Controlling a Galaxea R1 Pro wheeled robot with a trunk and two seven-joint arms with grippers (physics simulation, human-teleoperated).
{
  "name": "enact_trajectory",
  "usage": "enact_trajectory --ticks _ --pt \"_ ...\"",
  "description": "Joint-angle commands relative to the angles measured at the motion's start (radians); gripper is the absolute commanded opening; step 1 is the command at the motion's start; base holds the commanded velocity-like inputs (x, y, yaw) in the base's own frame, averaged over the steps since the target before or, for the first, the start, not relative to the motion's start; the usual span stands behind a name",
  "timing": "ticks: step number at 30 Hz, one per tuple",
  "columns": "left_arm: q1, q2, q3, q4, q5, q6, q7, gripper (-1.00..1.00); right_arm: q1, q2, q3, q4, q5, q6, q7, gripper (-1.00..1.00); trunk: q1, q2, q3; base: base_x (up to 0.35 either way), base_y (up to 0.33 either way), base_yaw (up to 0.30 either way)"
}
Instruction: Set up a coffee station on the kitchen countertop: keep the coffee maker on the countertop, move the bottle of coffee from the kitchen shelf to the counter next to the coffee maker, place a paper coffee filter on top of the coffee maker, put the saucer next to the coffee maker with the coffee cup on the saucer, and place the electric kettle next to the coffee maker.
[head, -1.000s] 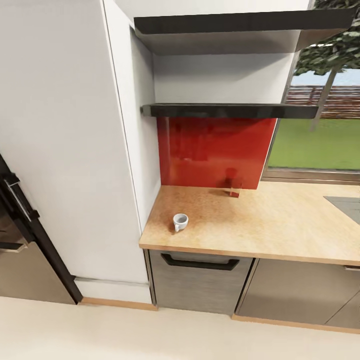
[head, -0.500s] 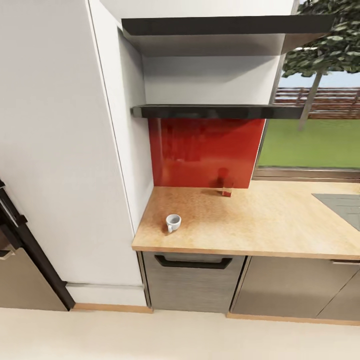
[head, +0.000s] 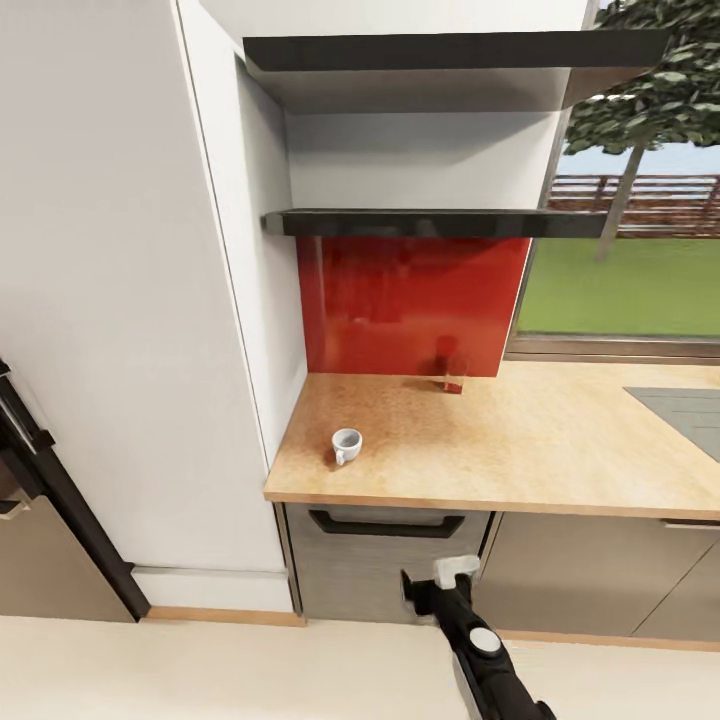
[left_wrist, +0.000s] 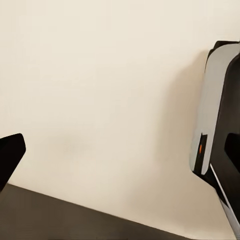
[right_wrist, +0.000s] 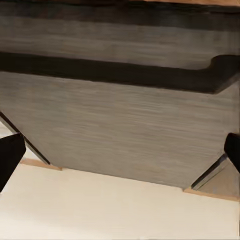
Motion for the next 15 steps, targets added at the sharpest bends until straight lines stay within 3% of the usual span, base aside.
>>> enact_trajectory --ticks 1,5,13,15 --pt "-0.002 0.001 -0.008 -0.001 0.008 -0.003 0.004 1.0 0.0 0.001 -0.001 -0.026 0.009 0.005 0.004 1.0 0.001 -0.002 -0.002 0.0 0.0 0.0" --pt "-0.008 0.003 -0.008 -0.004 0.008 -0.003 0.004 1.0 0.0 0.001 0.009 -0.107 0.008 0.003 0.004 1.0 0.001 -0.002 -0.002 -0.033 0.009 0.0" --pt "-0.01 0.002 -0.01 -0.004 0.007 -0.004 0.004 1.0 0.0 0.001 0.121 -0.231 0.007 0.004 0.003 1.0 0.001 -0.002 -0.002 -0.143 0.04 0.0" --pt "-0.01 0.002 -0.01 -0.003 0.005 -0.004 0.003 1.0 0.0 0.001 0.141 -0.314 0.002 0.006 0.001 1.0 0.001 -0.002 -0.002 -0.012 0.003 0.0"
